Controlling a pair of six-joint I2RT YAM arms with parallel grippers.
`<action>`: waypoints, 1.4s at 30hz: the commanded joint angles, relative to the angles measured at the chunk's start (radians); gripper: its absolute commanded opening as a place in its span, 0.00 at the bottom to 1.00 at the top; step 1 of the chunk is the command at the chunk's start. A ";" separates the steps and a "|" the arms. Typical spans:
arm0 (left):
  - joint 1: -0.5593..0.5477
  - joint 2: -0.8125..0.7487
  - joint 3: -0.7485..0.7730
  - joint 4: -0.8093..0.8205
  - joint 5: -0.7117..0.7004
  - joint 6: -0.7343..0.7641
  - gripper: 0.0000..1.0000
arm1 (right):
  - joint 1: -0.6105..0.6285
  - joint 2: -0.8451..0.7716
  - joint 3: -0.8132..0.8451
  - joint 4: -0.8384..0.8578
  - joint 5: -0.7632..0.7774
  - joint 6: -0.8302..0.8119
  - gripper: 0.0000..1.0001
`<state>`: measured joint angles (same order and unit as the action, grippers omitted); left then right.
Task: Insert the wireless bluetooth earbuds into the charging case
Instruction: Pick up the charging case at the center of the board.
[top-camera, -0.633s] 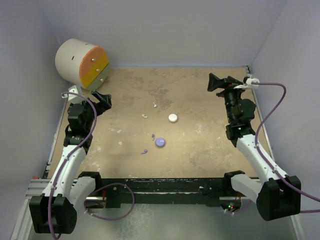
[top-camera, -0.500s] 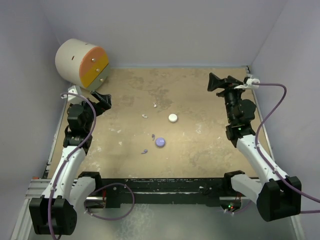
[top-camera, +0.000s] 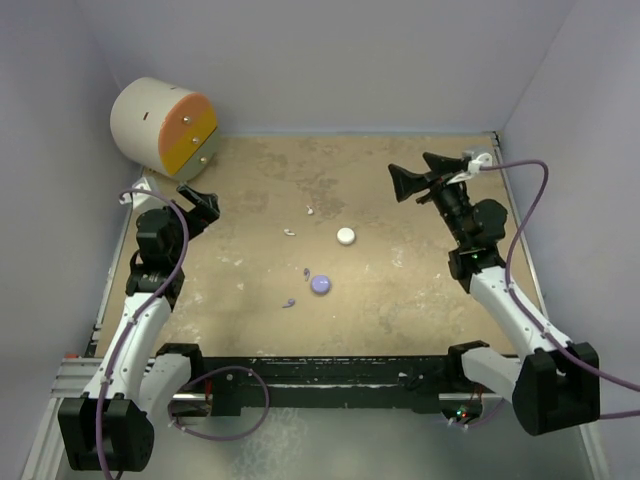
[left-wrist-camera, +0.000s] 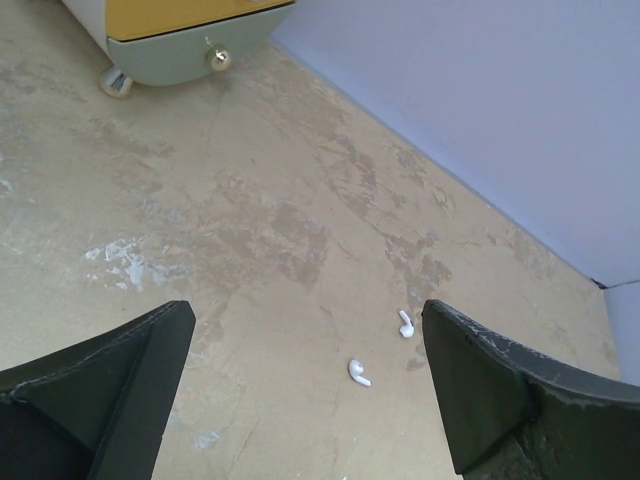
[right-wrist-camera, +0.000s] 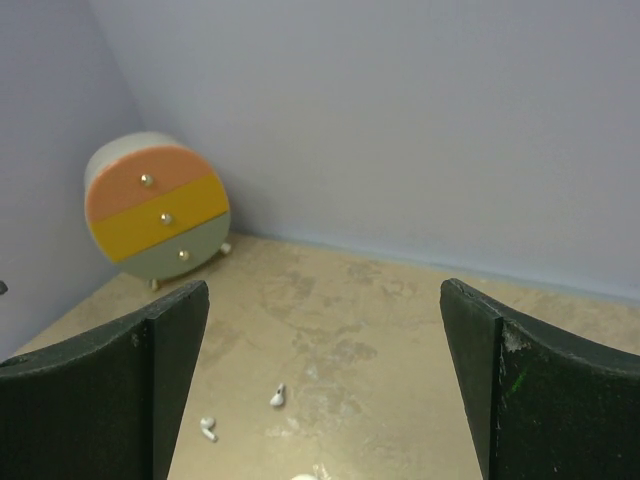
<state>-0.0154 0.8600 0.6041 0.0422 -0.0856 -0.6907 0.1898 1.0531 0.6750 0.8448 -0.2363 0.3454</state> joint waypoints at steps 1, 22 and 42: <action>-0.003 -0.003 0.022 0.045 0.030 -0.005 0.96 | 0.002 0.084 0.036 0.074 -0.101 0.018 1.00; -0.033 0.087 -0.013 0.113 0.120 -0.024 0.89 | 0.263 0.476 0.261 -0.309 0.394 -0.064 1.00; -0.107 0.184 0.069 0.018 0.081 0.026 0.87 | 0.387 0.657 0.349 -0.601 0.402 -0.158 0.96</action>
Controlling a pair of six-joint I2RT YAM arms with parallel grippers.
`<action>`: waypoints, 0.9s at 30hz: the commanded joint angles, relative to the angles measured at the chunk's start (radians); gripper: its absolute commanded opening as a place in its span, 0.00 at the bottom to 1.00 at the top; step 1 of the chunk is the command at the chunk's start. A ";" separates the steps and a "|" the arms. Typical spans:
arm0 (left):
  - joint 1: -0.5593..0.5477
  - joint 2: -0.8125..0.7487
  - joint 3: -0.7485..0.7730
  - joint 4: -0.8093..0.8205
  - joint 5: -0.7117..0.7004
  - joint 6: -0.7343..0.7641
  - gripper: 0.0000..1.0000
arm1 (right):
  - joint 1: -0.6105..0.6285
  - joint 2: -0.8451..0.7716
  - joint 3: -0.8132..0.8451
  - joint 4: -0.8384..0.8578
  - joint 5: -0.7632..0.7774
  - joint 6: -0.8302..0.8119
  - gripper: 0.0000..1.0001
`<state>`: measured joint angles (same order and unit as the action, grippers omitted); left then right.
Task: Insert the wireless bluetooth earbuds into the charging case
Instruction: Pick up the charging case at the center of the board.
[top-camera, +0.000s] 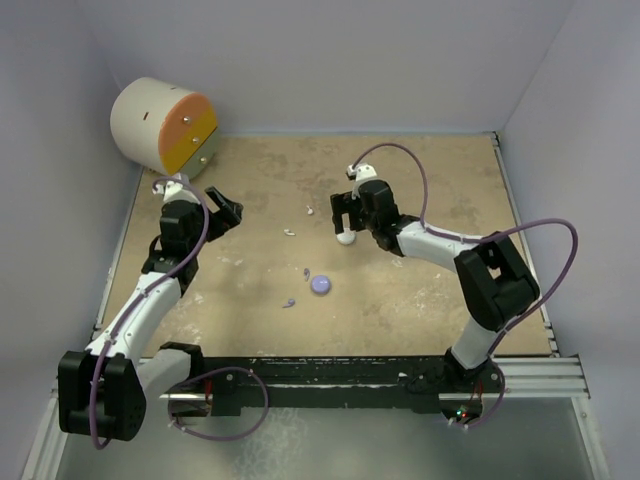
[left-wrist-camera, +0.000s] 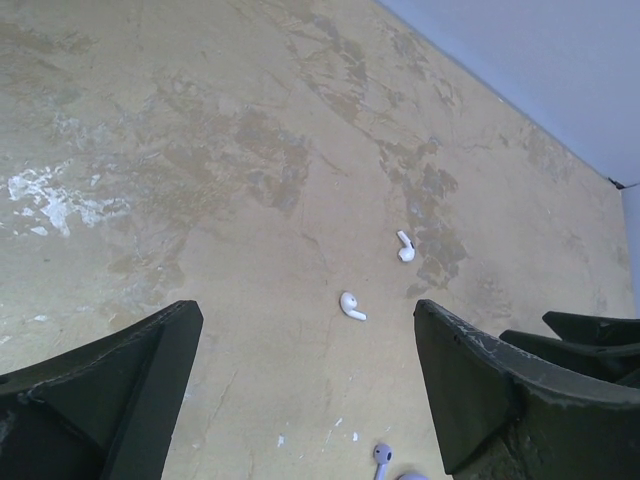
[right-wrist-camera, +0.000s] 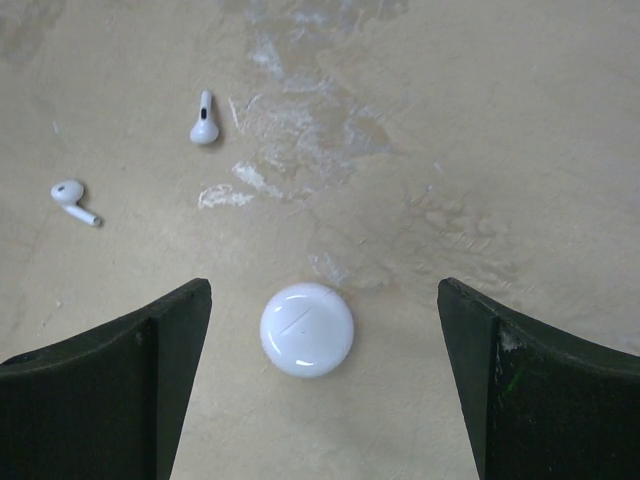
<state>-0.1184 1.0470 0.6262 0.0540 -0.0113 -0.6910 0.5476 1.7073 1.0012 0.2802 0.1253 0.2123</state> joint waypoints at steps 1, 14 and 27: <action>-0.004 0.000 0.048 0.004 0.010 0.028 0.87 | 0.035 0.011 0.022 -0.041 0.043 -0.024 0.96; -0.004 0.008 0.054 -0.016 0.019 0.044 0.87 | 0.057 0.097 0.041 -0.066 0.083 -0.043 0.89; -0.004 0.029 0.051 -0.009 0.020 0.045 0.87 | 0.057 0.121 0.037 -0.085 0.036 -0.084 0.77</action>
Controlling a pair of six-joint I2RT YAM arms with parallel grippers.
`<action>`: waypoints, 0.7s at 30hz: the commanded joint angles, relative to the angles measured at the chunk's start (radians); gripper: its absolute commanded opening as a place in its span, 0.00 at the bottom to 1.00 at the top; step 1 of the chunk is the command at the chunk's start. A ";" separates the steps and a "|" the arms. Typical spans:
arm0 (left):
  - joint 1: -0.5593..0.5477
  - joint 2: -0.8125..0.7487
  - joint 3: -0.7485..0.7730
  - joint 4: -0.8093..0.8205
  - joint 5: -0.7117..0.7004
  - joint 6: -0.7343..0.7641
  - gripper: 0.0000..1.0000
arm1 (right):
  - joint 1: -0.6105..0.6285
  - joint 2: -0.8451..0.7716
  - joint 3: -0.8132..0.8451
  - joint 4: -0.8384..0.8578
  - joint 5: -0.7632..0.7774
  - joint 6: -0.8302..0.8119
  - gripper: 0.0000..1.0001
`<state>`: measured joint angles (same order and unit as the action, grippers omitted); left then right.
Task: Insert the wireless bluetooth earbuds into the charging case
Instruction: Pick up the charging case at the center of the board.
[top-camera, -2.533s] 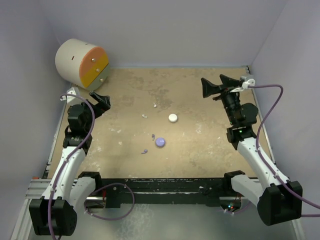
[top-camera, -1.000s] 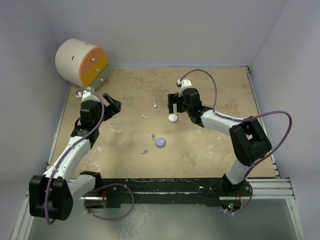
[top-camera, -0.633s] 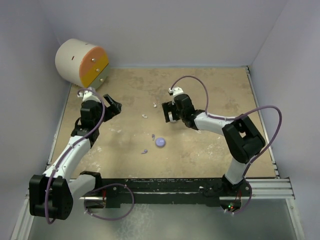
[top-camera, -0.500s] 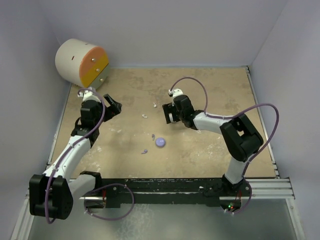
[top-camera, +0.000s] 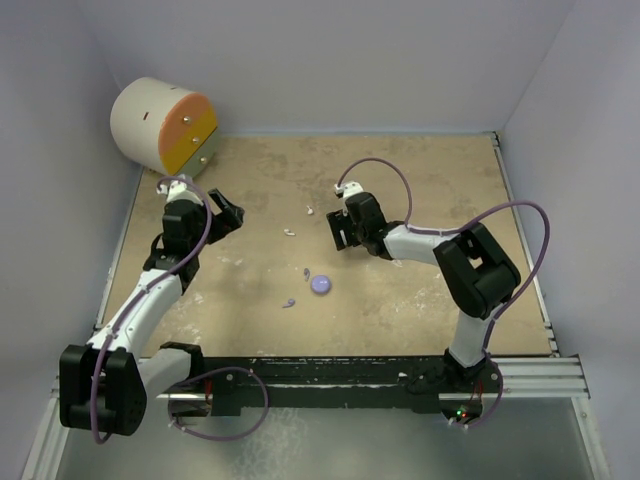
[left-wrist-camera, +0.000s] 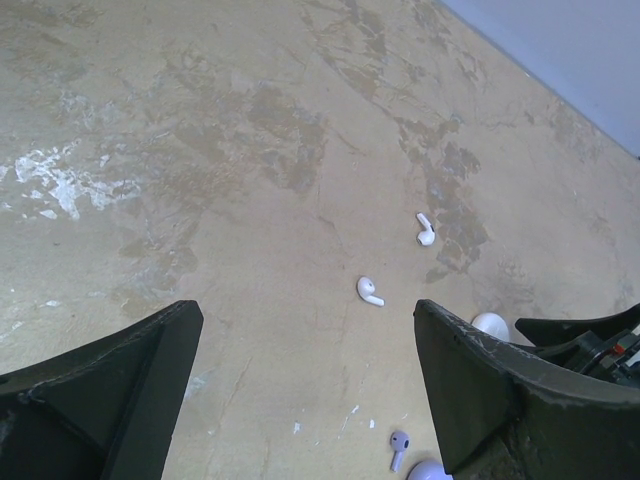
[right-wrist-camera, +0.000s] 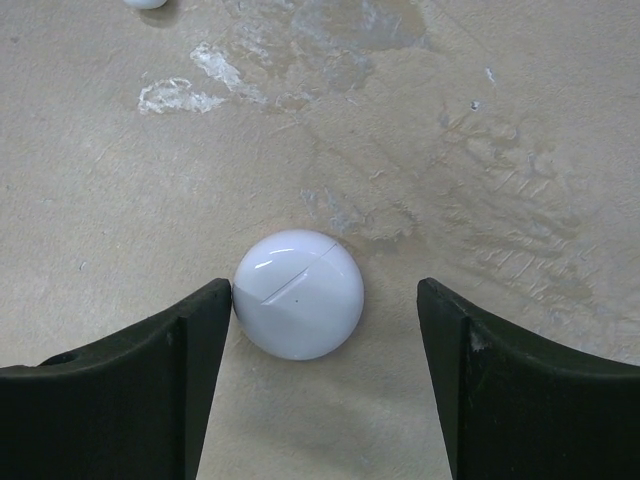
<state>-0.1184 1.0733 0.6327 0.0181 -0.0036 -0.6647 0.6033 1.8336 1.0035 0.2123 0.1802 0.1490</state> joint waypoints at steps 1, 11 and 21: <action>-0.004 0.006 0.045 0.029 0.013 0.019 0.87 | 0.001 -0.004 0.033 -0.019 -0.020 -0.020 0.76; -0.004 0.011 0.042 0.034 0.017 0.019 0.87 | 0.002 0.025 0.029 -0.036 -0.033 -0.019 0.67; -0.004 0.015 0.042 0.036 0.019 0.020 0.86 | 0.002 0.037 0.039 -0.046 -0.045 -0.019 0.45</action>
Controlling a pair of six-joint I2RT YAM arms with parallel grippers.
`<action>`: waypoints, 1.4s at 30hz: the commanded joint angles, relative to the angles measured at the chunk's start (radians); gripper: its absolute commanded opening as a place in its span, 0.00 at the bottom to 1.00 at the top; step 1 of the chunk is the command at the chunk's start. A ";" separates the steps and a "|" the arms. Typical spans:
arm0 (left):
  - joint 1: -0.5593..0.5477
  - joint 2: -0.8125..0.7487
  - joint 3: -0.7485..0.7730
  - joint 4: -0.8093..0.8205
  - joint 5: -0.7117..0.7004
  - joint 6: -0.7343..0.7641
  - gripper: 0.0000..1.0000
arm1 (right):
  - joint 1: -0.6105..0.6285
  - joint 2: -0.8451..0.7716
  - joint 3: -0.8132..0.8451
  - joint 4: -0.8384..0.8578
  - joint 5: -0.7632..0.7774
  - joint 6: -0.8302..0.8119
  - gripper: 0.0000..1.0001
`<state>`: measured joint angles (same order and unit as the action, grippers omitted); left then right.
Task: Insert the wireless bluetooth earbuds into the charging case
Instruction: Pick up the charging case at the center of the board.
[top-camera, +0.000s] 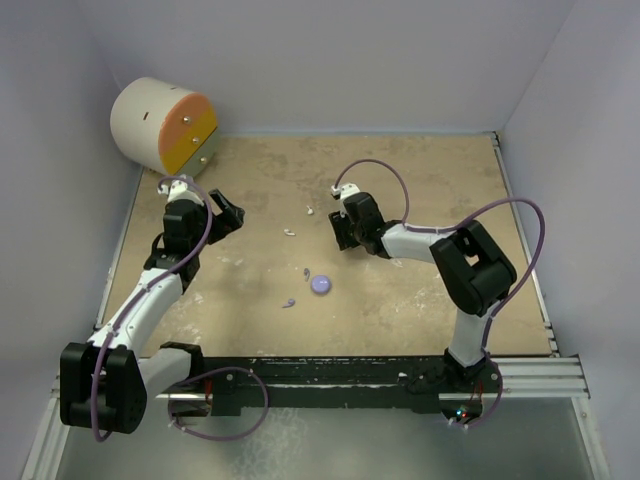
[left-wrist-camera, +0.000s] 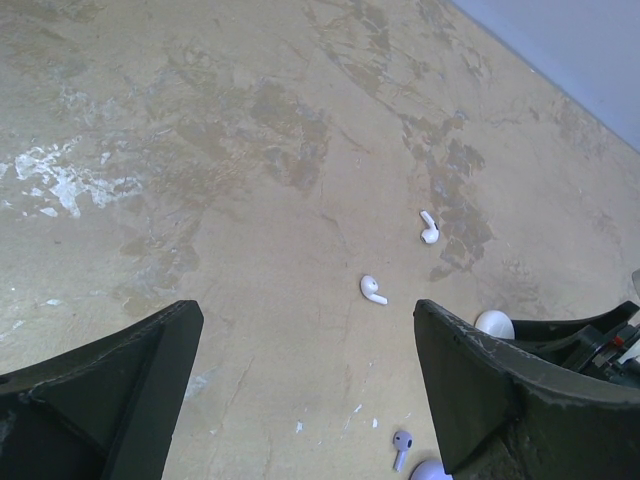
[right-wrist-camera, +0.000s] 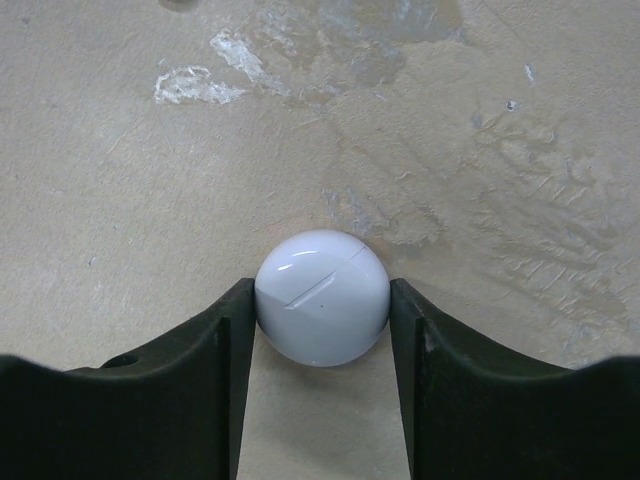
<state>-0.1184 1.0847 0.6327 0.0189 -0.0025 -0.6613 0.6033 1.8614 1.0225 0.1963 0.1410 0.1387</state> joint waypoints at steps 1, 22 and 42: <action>-0.004 0.004 0.042 0.035 0.018 0.017 0.86 | 0.002 0.004 0.018 -0.027 -0.005 -0.008 0.39; -0.173 -0.041 -0.259 0.598 -0.022 -0.395 0.70 | 0.146 -0.369 -0.165 0.512 -0.250 -0.134 0.00; -0.394 0.069 -0.281 0.930 -0.136 -0.381 0.57 | 0.256 -0.278 -0.124 0.529 -0.254 -0.120 0.00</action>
<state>-0.4831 1.1545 0.3611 0.8188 -0.1257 -1.0554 0.8528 1.5970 0.8497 0.6861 -0.0990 0.0235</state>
